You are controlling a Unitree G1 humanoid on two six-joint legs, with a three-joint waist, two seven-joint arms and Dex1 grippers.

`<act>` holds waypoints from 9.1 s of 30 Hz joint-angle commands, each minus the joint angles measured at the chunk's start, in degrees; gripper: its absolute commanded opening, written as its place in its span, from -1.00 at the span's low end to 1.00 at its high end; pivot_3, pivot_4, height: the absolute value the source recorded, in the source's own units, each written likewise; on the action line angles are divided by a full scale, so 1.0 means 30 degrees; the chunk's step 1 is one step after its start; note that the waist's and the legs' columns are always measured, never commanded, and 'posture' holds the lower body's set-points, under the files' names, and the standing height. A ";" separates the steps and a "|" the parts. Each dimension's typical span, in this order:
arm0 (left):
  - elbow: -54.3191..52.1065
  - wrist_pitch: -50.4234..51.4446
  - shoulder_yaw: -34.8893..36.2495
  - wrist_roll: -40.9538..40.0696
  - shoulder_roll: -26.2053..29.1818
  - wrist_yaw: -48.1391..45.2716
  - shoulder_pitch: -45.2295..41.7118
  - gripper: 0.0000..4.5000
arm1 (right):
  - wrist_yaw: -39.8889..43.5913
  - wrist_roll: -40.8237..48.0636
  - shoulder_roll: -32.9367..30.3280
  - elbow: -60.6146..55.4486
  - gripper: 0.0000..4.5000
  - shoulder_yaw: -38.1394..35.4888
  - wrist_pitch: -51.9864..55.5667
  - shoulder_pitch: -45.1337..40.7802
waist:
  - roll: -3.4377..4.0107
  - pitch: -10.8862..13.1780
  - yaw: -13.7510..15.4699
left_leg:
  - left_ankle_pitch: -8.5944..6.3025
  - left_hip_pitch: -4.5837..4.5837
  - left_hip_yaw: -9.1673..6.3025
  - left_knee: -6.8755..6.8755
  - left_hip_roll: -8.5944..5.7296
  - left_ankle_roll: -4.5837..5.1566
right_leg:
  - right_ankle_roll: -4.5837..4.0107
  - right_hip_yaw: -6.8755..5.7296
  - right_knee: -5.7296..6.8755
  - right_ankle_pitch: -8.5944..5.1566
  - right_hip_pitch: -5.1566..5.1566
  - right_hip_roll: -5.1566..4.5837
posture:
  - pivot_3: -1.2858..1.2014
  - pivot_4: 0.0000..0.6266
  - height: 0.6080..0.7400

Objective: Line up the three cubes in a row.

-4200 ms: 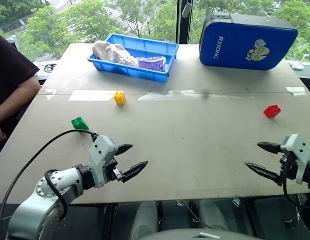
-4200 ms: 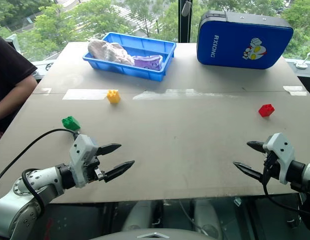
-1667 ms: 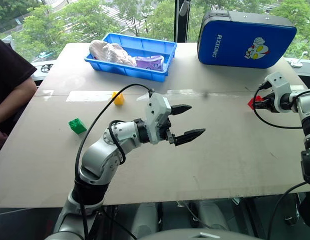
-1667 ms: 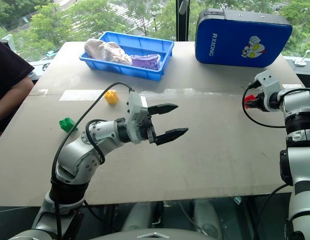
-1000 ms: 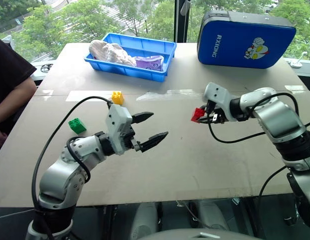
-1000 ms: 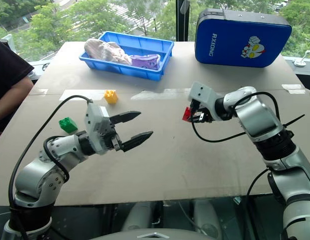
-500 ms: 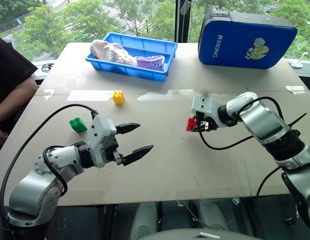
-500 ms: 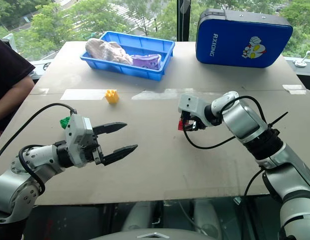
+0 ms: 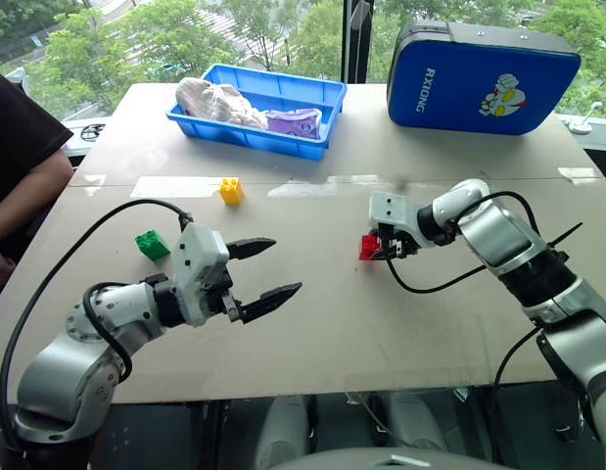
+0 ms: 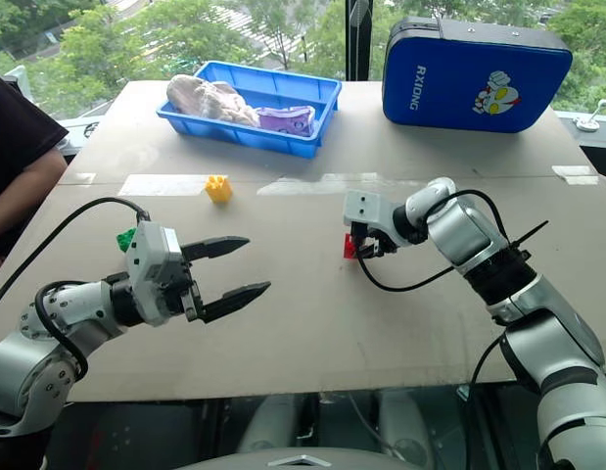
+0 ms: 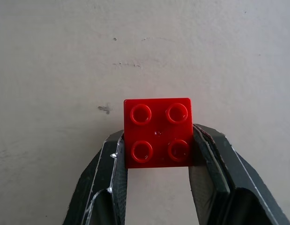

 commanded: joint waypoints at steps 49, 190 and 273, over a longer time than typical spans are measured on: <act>1.9745 0.0154 -0.2351 0.7354 -0.4390 1.0530 -1.5461 1.00 | -0.8524 0.8534 -0.0038 -1.8482 0.96 -1.2990 0.1706 1.1744 | -0.0092 0.0019 0.0403 | 0.0007 -0.0003 -0.0001 0.0009 -0.0054 -0.0011 | 0.0022 -0.0046 0.0007 0.0014 0.0035 0.0012 | 0.03 -0.52 1.00; 2.7780 -0.4596 -0.1907 1.1633 -0.5494 0.9173 -1.8579 -0.44 | -0.8376 1.2164 -0.4580 -1.8633 1.00 -1.5702 -0.0364 1.8938 | -0.0264 0.0036 0.0513 | -0.0023 0.0011 -0.0069 0.0138 -0.0003 0.0025 | 0.0105 -0.0069 0.0007 0.0063 0.0136 0.0008 | 0.03 -0.52 1.00; 2.4906 -1.1566 -0.3799 0.9142 -0.1053 -1.0187 -1.5476 0.99 | -0.9077 1.2709 -0.3706 -1.9748 1.00 -1.6845 -0.1050 2.1863 | -0.0249 0.0029 0.0444 | -0.0066 -0.0024 -0.0045 0.0212 0.0022 0.0097 | 0.0034 -0.0046 0.0015 0.0013 0.0109 -0.0014 | 0.03 -0.52 1.00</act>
